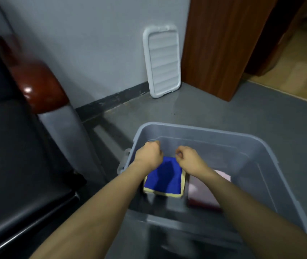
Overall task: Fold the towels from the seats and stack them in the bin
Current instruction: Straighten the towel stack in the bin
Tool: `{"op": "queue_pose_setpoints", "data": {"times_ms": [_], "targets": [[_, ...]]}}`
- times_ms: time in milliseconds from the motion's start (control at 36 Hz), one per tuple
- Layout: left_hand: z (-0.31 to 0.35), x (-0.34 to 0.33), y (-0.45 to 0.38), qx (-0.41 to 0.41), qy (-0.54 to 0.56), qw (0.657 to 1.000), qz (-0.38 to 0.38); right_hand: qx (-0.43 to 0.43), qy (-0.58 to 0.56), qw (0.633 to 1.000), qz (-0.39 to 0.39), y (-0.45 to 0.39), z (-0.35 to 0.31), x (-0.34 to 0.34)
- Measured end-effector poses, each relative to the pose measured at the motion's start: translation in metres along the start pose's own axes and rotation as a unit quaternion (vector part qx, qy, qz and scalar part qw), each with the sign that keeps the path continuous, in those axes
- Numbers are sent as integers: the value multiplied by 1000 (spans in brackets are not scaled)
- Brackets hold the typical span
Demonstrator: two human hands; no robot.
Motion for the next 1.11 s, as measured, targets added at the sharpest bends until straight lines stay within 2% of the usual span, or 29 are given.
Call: {"op": "queue_pose_setpoints", "data": {"times_ms": [250,556,667,806,1111], "targets": [[-13,122,49,-29,36,989,141,120,-30,988,94,38,-113,47],[-88,242,137,6,44,958,282,263,-64,957,108,76,-275,52],[-138,266,178,68,40,948,309,298,-68,949,81,89,-330,24],[-206,274,223,138,35,944,296,337,-61,939,26,103,-388,-26],[-381,274,329,325,-4,899,292,408,-45,902,-133,133,-530,-193]]}}
Point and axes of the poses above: each hand's wrist, its own y-axis away from the middle knuckle, its own x-axis out of the back of the hand, z = x × y, the point moved 3 cm from there along -y, towards the middle knuckle, and after that the axes turned 11 degrees about -y, right-handed, at the moved point
